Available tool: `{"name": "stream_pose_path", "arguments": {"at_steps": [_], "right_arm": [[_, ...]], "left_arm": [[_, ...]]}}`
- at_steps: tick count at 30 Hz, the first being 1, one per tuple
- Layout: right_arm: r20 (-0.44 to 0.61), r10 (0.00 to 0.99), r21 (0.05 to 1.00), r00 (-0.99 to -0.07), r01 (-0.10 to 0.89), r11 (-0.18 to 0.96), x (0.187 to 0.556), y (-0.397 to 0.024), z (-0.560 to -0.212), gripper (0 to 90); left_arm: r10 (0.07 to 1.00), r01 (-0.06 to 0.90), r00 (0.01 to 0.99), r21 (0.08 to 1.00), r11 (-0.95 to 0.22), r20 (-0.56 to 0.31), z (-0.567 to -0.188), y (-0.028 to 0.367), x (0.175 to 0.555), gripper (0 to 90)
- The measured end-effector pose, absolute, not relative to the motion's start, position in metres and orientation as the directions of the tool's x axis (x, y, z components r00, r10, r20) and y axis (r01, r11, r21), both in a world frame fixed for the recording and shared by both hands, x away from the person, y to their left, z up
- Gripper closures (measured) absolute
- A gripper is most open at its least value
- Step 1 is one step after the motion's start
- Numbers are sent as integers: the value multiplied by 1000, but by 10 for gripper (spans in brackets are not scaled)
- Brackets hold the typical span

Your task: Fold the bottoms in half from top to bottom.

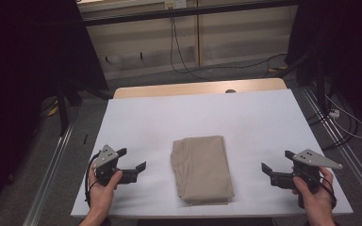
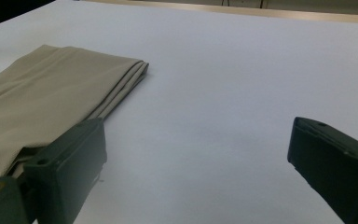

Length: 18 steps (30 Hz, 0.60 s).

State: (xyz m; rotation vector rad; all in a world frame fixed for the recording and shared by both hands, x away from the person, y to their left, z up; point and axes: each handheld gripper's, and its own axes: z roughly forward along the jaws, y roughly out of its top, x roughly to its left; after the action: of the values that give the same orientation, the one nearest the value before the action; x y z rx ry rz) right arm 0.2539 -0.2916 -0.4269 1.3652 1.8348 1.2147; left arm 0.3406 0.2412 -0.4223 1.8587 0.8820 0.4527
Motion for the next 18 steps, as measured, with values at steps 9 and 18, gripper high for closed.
{"name": "stream_pose_path", "arguments": {"at_steps": [9, 18], "right_arm": [[74, 943, 914, -323, 401, 65, 252, -293, -429, 48], [89, 944, 918, -319, 395, 47, 256, -293, -429, 71]], "left_arm": [[760, 354, 646, 911, -212, -74, -417, 252, 335, 56], [761, 374, 644, 901, -220, -81, -421, 252, 342, 57]]}}
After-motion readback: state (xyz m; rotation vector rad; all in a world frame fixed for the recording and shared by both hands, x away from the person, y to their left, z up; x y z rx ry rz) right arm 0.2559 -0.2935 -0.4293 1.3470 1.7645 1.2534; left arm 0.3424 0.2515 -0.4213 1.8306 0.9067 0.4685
